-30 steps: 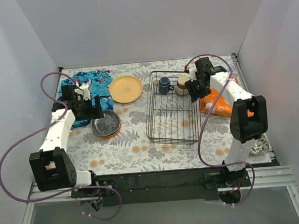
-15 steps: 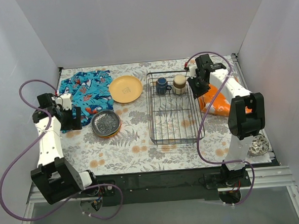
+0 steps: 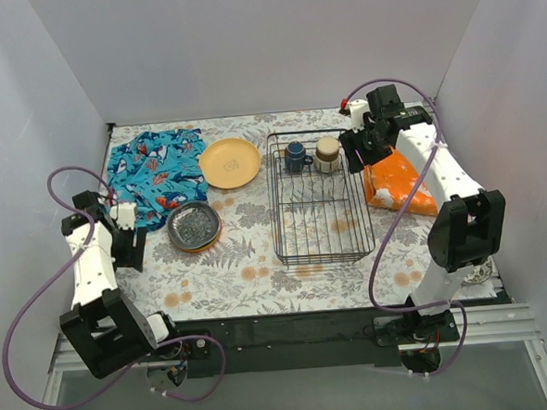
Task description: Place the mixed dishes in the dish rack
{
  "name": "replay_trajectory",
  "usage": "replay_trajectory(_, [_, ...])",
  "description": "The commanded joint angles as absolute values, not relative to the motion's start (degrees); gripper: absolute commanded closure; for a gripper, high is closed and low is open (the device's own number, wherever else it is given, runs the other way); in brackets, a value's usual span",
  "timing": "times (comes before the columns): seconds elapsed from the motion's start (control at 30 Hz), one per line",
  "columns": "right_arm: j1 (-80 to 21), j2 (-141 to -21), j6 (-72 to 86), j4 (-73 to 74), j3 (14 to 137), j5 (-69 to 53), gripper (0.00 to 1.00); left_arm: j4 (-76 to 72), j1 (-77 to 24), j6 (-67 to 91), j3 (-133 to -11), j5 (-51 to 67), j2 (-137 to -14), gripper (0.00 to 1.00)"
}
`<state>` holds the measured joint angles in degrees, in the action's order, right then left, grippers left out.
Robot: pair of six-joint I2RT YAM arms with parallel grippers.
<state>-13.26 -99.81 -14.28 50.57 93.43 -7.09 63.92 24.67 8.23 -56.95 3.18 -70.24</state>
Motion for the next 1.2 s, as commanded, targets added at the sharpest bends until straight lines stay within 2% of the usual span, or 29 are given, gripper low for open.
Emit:
replay_trajectory(0.0, [-13.45, -95.54, -15.29, 52.65, 96.06, -7.29, 0.34, 64.52, 25.05, 10.97, -50.73, -4.83, -67.94, 0.36])
replay_trajectory(0.5, [-13.36, -96.33, -14.06, 52.21, 96.85, -9.67, 0.35, 62.41, 25.40, 11.77, -47.47, -12.04, -65.65, 0.42])
replay_trajectory(0.73, [-13.36, -96.68, -14.68, 52.29, 98.88, -9.23, 0.35, 59.42, 25.75, 14.59, -43.25, -12.56, -67.76, 0.52])
replay_trajectory(0.83, [-13.45, -96.59, -14.42, 52.12, 98.44, -9.23, 0.35, 58.19, 25.75, 14.59, -42.01, -13.44, -68.64, 0.60])
replay_trajectory(0.87, [-13.45, -96.33, -14.24, 52.03, 98.18, -9.49, 0.35, 57.92, 25.75, 14.33, -41.92, -13.53, -68.82, 0.70])
replay_trajectory(1.07, [-13.36, -96.24, -13.97, 51.42, 97.56, -9.76, 0.35, 55.90, 25.75, 11.70, -41.75, -16.34, -68.38, 0.82])
replay_trajectory(1.1, [-13.45, -96.15, -13.97, 51.33, 97.56, -9.67, 0.35, 55.99, 25.75, 11.34, -41.92, -16.43, -68.47, 0.90])
replay_trajectory(1.17, [-13.45, -96.33, -14.06, 51.33, 97.82, -9.32, 0.35, 58.16, 25.75, 10.46, -44.29, -15.30, -68.64, 1.00])
